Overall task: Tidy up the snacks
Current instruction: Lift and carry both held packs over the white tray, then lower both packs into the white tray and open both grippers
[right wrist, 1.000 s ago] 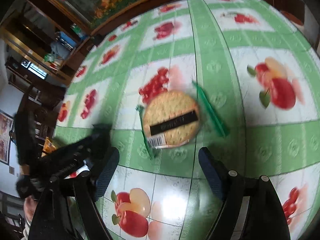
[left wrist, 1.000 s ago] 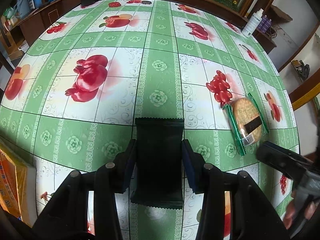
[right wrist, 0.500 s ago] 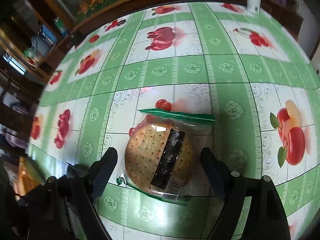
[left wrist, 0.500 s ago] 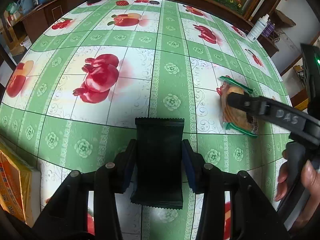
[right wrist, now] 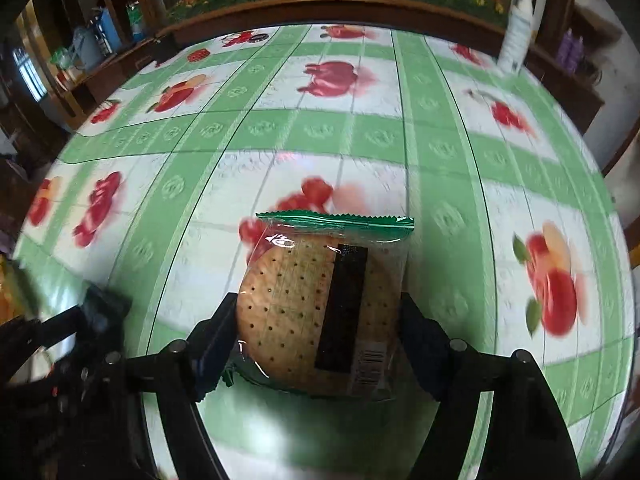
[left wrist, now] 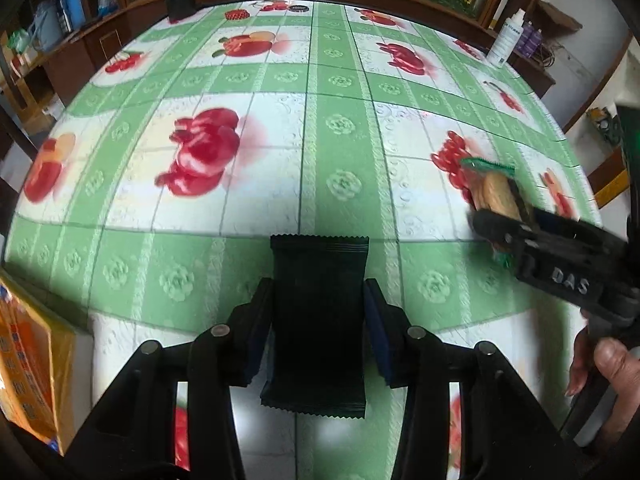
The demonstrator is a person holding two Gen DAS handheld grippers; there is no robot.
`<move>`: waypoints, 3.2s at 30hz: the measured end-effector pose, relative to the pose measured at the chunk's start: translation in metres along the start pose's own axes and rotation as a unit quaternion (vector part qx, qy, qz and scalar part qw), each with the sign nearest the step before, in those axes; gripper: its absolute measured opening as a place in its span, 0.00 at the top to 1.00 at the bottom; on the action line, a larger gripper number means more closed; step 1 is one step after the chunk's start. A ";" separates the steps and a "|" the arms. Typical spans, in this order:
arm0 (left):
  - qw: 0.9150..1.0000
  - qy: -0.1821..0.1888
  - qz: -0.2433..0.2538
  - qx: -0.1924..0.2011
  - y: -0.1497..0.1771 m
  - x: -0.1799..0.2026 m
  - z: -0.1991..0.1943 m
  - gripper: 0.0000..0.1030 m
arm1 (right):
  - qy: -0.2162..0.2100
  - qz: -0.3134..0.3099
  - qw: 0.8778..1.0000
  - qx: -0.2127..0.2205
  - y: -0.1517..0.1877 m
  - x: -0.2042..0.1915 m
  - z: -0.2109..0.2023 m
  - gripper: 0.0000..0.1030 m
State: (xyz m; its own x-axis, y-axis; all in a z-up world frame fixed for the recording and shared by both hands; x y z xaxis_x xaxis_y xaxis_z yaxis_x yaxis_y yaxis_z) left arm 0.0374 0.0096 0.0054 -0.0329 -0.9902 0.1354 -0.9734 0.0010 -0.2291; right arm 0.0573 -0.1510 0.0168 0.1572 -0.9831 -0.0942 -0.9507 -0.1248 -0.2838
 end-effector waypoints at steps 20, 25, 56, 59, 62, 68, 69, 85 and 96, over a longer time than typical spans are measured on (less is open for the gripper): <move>0.998 0.019 -0.005 0.061 0.096 -0.034 -0.082 0.55 | -0.099 -0.055 0.992 0.058 0.077 -0.070 -0.065 0.26; 0.997 0.008 -0.020 0.079 0.118 -0.062 -0.104 0.55 | -0.106 -0.091 0.989 0.057 0.078 -0.109 -0.067 0.26; 0.981 -0.034 -0.148 0.121 0.209 -0.228 -0.150 0.55 | -0.124 -0.305 0.944 0.034 0.067 -0.338 -0.063 0.26; 0.982 -0.029 -0.145 0.118 0.210 -0.230 -0.150 0.55 | -0.121 -0.319 0.940 0.027 0.068 -0.352 -0.059 0.26; 0.982 -0.031 -0.141 0.118 0.211 -0.229 -0.148 0.55 | -0.120 -0.333 0.935 0.018 0.070 -0.365 -0.053 0.26; 0.983 -0.034 -0.136 0.117 0.211 -0.226 -0.145 0.55 | -0.118 -0.350 0.929 0.002 0.077 -0.380 -0.041 0.26; 0.983 -0.035 -0.136 0.117 0.211 -0.226 -0.145 0.55 | -0.117 -0.351 0.929 -0.001 0.077 -0.381 -0.039 0.26; 0.980 -0.061 -0.139 0.127 0.211 -0.223 -0.143 0.55 | -0.103 -0.361 0.927 -0.001 0.083 -0.387 -0.038 0.26; 0.974 -0.107 -0.141 0.143 0.215 -0.218 -0.141 0.51 | -0.096 -0.353 0.931 0.001 0.087 -0.386 -0.040 0.23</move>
State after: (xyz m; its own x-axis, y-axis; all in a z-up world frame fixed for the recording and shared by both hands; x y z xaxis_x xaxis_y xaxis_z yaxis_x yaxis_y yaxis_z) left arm -0.1967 0.2453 0.0621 0.3049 -0.9518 0.0341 -0.8325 -0.2838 -0.4758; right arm -0.0964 0.2120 0.0671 0.7875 -0.6140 -0.0522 -0.5917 -0.7299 -0.3423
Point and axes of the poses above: each gripper's, at about its wrist camera, not at the fingertips, and z roughly the way its jaws point, x to its right, y to its underside, the point moved 2 cm from there along z, roughly the way its jaws point, and after that the axes turned 12 degrees about -x, right-handed, at the moved point
